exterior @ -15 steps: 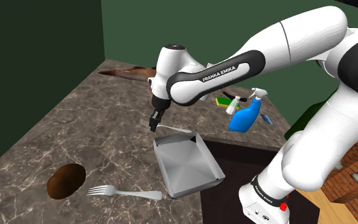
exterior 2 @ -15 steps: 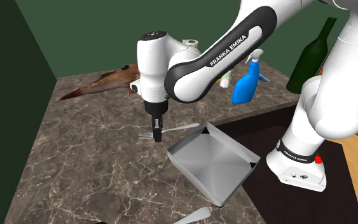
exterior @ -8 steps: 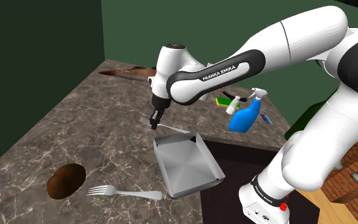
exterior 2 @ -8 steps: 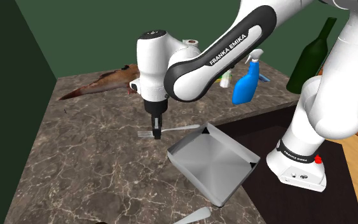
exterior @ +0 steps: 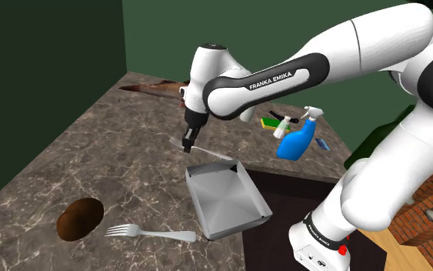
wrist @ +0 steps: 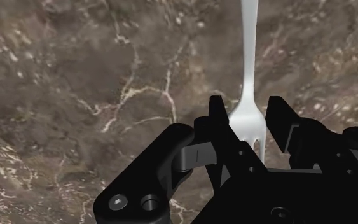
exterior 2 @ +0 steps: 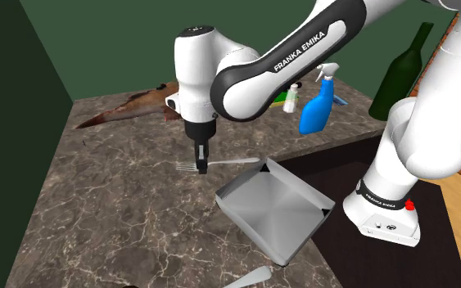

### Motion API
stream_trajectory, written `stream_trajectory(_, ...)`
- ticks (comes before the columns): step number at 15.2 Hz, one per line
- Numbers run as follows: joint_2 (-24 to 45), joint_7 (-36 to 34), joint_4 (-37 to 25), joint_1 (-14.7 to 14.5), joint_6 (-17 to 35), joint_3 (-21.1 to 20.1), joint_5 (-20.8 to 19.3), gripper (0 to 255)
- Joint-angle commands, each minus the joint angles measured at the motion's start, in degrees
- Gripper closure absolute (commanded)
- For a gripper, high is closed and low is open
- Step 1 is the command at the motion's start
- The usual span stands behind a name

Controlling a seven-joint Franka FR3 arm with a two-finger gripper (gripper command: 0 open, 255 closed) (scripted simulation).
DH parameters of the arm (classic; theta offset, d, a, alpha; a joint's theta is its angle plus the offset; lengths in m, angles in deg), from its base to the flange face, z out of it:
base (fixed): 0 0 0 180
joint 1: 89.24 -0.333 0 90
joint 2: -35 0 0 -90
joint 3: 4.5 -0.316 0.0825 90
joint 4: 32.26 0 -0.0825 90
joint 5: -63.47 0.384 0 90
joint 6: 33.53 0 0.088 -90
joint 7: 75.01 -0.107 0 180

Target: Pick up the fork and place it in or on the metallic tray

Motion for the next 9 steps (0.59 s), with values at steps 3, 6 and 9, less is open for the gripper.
stream_trajectory(3, -1.64, 0.39, -1.63, 0.06, -3.22, 0.07, 0.59, 255)
stream_trajectory(6, -2.69, 0.61, -2.91, 0.09, -5.51, 0.14, 0.94, 255)
stream_trajectory(9, -3.63, 0.79, -4.3, 0.12, -7.8, 0.22, 1.22, 255)
